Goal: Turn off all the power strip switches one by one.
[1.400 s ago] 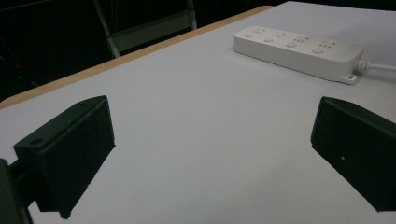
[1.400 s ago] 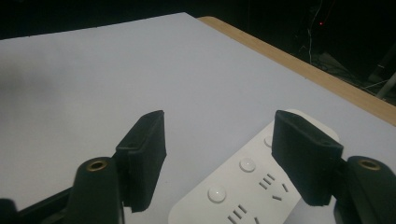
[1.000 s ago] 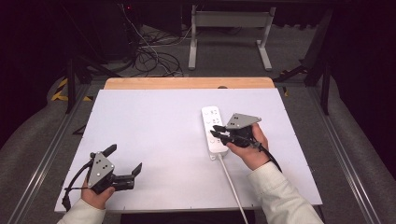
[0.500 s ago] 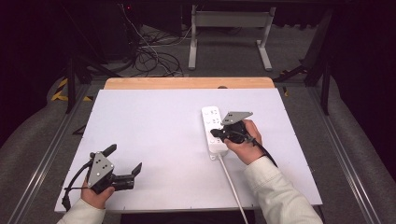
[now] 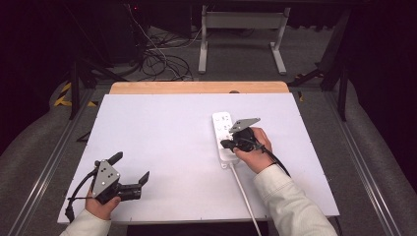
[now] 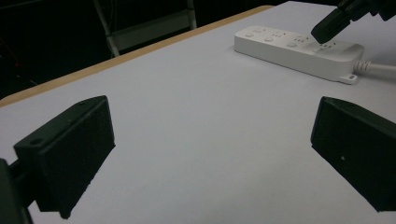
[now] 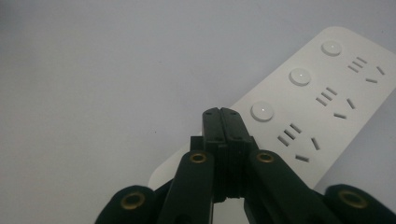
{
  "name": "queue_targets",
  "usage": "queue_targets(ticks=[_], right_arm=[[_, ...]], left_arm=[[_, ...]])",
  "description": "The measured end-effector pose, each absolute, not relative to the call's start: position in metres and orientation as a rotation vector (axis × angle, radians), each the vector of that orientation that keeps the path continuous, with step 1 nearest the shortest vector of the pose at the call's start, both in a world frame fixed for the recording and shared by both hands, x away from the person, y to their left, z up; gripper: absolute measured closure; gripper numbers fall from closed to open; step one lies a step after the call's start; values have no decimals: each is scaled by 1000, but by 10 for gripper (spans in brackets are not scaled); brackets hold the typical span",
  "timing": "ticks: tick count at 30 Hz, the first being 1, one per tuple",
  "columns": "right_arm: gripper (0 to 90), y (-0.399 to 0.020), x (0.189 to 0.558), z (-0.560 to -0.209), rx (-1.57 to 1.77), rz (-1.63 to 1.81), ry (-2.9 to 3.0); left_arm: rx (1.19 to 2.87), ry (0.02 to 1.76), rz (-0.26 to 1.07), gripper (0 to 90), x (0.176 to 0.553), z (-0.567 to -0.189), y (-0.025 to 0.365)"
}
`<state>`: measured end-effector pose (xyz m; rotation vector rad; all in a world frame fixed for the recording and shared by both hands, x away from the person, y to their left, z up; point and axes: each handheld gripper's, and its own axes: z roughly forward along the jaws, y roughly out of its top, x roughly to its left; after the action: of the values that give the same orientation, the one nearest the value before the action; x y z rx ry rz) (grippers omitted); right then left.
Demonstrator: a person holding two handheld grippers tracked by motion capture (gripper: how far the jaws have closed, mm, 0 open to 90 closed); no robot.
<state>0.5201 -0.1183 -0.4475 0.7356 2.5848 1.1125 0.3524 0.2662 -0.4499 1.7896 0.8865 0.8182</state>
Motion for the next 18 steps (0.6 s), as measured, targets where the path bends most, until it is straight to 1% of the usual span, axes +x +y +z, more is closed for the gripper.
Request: queue_targets(ticks=[18], right_arm=[[900,-116,520,-457,750,1087,2599]], left_arm=[[1792,885,819,2,352,-450,266]])
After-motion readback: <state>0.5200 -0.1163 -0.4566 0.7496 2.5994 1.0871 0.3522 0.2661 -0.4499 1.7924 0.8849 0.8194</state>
